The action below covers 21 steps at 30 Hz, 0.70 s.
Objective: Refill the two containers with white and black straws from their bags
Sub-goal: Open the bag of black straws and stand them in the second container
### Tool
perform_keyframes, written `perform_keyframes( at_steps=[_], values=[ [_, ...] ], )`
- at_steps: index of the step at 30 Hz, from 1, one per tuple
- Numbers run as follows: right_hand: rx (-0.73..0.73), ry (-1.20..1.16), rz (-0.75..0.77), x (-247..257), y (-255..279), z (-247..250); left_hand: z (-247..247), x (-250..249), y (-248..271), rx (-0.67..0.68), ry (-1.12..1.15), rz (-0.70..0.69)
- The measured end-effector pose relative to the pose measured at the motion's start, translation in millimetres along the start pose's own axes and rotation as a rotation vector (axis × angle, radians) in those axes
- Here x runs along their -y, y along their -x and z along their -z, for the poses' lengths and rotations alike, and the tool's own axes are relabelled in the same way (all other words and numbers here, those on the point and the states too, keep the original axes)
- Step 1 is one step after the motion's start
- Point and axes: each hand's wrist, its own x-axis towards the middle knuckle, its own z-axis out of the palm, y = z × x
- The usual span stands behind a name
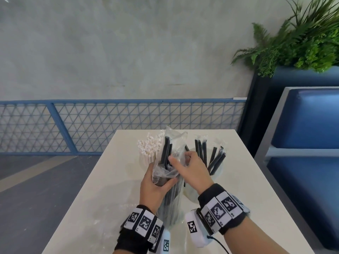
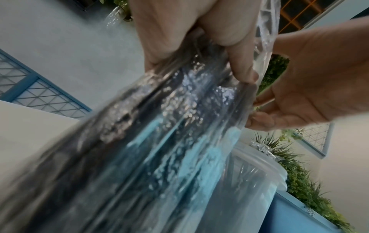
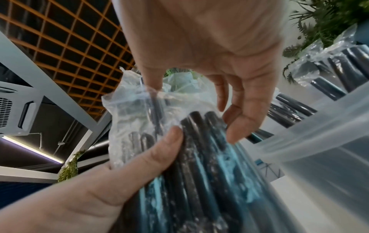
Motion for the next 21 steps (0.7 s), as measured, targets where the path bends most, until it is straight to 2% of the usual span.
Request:
perform_keyframes(
  at_steps=[3,5,13,15,17,19,21],
  values=[
    [0.026,0.080,0.024,-2.5,-4.5,3.4,-1.8,-0.9,-0.3,0.073,-0.029,-0.007],
    [0.015,0.007,0.021,-4.9,-6.1,6.7,-2.9,-4.3,-1.8,0.117,-0.032,-0.013],
    [0.002,-0.143,0.076,-11.4,-5.8,10.4,1.6,1.0,-14.5,0.129,0.044,0.059],
    [-0.146,-0.057,0.218,-8.0,-0.8,14.1,6.5,4.4,-16.5,0.124,0.038,0.064],
    [-0.285,0.062,0.474,2.9,5.6,18.8,9.5,4.9,-17.1,0.136,0.024,0.067],
    [-0.201,0.136,0.644,14.8,9.1,21.1,11.5,6.0,-18.3,0.150,0.011,0.072],
    [-0.055,0.294,0.653,22.9,9.2,21.4,12.5,5.9,-18.5,0.163,-0.010,0.073]
  ],
)
